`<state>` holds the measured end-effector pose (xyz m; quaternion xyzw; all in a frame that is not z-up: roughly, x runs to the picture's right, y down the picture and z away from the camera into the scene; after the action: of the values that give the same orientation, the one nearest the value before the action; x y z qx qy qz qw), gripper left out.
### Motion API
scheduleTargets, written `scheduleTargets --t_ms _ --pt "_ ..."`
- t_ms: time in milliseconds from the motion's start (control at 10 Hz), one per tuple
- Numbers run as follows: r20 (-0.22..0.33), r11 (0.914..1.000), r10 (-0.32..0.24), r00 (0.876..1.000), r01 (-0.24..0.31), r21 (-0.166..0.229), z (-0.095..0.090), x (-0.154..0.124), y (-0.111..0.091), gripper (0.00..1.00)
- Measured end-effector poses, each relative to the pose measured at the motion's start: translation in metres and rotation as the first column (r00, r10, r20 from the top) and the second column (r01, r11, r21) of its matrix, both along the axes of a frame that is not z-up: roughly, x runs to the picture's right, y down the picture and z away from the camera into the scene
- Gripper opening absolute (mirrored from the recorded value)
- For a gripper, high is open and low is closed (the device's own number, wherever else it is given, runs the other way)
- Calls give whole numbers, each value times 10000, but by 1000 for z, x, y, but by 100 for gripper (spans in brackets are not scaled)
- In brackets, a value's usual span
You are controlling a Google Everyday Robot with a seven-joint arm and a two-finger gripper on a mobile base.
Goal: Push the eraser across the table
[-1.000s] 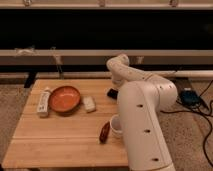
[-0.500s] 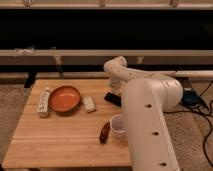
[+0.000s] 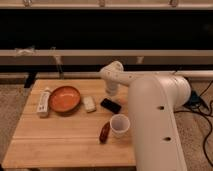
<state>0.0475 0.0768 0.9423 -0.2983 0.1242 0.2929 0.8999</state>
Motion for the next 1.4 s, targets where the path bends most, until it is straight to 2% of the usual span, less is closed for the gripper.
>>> scheduleTargets --t_ms 300,900,1100,1400 --pt "13 9999 82 10000 -82 -121 -22 -16 19 0" --pt "279 9991 114 9995 -103 -403 -55 -44 49 0" --pt "478 9994 143 9988 -128 -324 -62 -53 48 0" --pt "725 10000 48 9974 -47 -25 -73 -62 34 0"
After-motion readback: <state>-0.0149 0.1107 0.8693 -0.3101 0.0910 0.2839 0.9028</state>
